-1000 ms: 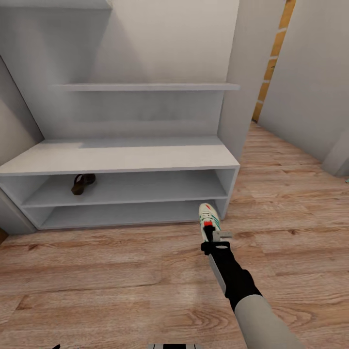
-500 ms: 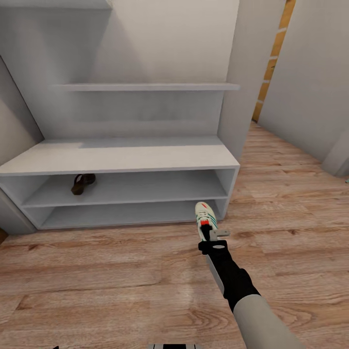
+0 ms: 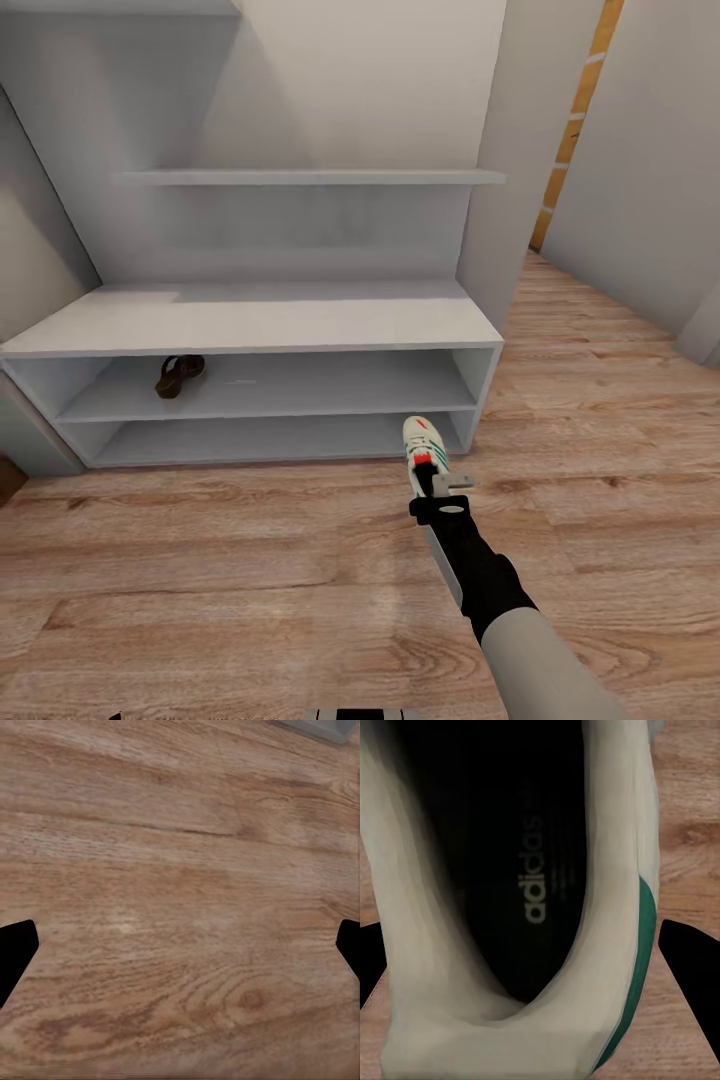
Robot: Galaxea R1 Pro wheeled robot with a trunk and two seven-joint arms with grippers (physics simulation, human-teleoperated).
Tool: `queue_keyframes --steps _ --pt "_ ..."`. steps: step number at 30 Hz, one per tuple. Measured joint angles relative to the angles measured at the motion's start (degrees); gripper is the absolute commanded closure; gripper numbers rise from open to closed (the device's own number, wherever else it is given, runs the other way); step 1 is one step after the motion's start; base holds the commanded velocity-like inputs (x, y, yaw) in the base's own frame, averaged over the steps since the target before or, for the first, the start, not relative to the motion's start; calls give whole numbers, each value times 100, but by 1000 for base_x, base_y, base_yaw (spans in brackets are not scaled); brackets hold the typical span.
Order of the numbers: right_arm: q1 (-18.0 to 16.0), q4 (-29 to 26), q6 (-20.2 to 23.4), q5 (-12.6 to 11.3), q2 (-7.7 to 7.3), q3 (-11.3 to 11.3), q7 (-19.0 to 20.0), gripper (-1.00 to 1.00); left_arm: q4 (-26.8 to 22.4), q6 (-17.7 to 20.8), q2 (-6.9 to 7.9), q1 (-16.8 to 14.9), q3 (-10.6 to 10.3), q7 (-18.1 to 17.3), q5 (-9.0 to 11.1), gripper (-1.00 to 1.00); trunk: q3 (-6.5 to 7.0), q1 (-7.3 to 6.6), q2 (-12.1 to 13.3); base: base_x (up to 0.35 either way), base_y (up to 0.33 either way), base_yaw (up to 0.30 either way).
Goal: Pick up the two gym shoes and the two sandals from the corridor floor and place them onto the hallstand (shoe rack) in the corridor, making sure they are on the rack and not on the floor. Arrange them so the two gym shoes are next to each other and the two sandals are next to each other.
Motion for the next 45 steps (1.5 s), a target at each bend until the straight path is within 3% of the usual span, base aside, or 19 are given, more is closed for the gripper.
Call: queue_keyframes --steps 7,13,45 --pt "0 -14 4 -139 0 0 6 100 0 0 -8 0 -4 0 0 -100 -44 0 0 0 0 175" --pt "1 -26 16 -507 0 5 23 100 0 1 -5 -1 -4 0 0 -100 -70 0 0 0 0 96" --pt "1 -585 19 -563 0 -1 8 100 1 1 -11 -1 -13 -1 -9 -100 -74 -3 0 111 0 2"
